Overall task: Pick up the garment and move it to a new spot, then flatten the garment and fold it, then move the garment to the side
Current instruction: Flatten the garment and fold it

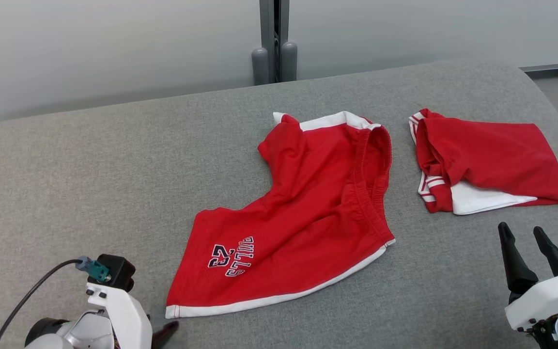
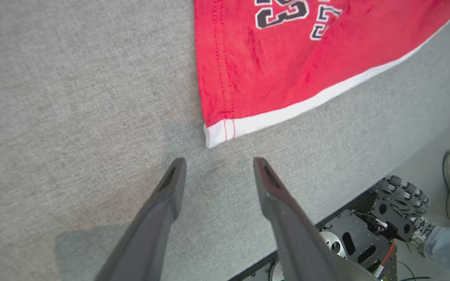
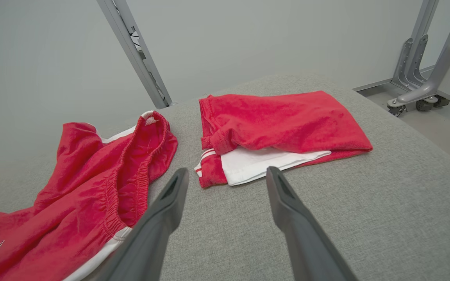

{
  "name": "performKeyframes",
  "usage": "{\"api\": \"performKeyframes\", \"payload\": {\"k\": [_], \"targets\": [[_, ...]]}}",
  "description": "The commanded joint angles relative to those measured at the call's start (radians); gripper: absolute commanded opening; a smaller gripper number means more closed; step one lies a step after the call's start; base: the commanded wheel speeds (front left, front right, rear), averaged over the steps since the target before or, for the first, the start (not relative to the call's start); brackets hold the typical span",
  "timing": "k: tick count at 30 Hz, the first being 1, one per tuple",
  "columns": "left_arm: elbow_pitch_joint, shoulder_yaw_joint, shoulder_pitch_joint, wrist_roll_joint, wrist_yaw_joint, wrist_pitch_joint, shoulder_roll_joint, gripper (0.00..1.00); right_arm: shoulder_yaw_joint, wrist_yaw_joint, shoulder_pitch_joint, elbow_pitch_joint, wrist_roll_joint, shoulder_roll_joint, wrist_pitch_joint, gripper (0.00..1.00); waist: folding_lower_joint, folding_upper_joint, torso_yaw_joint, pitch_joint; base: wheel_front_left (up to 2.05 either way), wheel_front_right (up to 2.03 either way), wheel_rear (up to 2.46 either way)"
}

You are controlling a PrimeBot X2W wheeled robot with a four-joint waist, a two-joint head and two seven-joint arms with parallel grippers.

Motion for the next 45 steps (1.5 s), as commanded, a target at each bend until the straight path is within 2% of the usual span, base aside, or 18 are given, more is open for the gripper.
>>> {"api": "performKeyframes", "payload": {"k": [1,7,16,22,28,31,34,39,45], "targets": [[0.004,0.004,0.011,0.003,0.005,-0.013,-0.008,1.0,-0.005,0.0,0.01,-0.007,-0.004,-0.002,0.006,1.0,0.0,0.0,0.001,-0.002,0.0,0.0,0.0],[-0.002,0.028,0.031,0.025,0.02,-0.093,-0.01,1.0,0.0,0.0,0.014,-0.022,-0.003,0.001,0.001,1.0,0.0,0.0,0.012,-0.019,0.0,0.0,0.0],[-0.051,0.153,0.046,0.139,0.112,-0.405,-0.02,1.0,0.041,0.0,0.023,-0.089,-0.009,-0.002,-0.108,1.0,0.0,0.0,0.05,-0.05,0.0,0.0,0.0],[-0.077,0.22,0.065,0.181,0.167,-0.598,-0.072,1.0,0.089,0.0,0.022,-0.129,-0.011,-0.022,-0.212,1.0,0.0,0.0,0.088,-0.079,0.0,0.0,0.0],[-0.053,0.242,0.124,0.23,0.207,-0.781,-0.136,1.0,0.125,0.0,0.046,-0.129,-0.016,-0.045,-0.273,1.0,0.0,0.0,0.118,-0.118,0.0,0.0,0.0],[-0.028,0.25,0.167,0.241,0.213,-0.862,-0.168,1.0,0.152,0.0,0.062,-0.119,-0.024,-0.056,-0.291,1.0,0.0,0.0,0.126,-0.13,0.0,0.0,0.0],[-0.009,0.26,0.198,0.261,0.207,-0.9,-0.199,1.0,0.168,0.0,0.073,-0.104,-0.032,-0.054,-0.309,1.0,0.0,0.0,0.134,-0.138,0.0,0.0,0.0],[0.021,0.281,0.235,0.281,0.197,-0.917,-0.241,1.0,0.158,0.0,0.093,-0.079,-0.044,-0.045,-0.334,1.0,0.0,0.0,0.147,-0.148,0.0,0.0,0.0],[0.048,0.311,0.261,0.31,0.164,-0.921,-0.293,1.0,0.153,0.0,0.121,-0.055,-0.052,-0.032,-0.335,1.0,0.0,0.0,0.156,-0.156,0.0,0.0,0.0]]}}
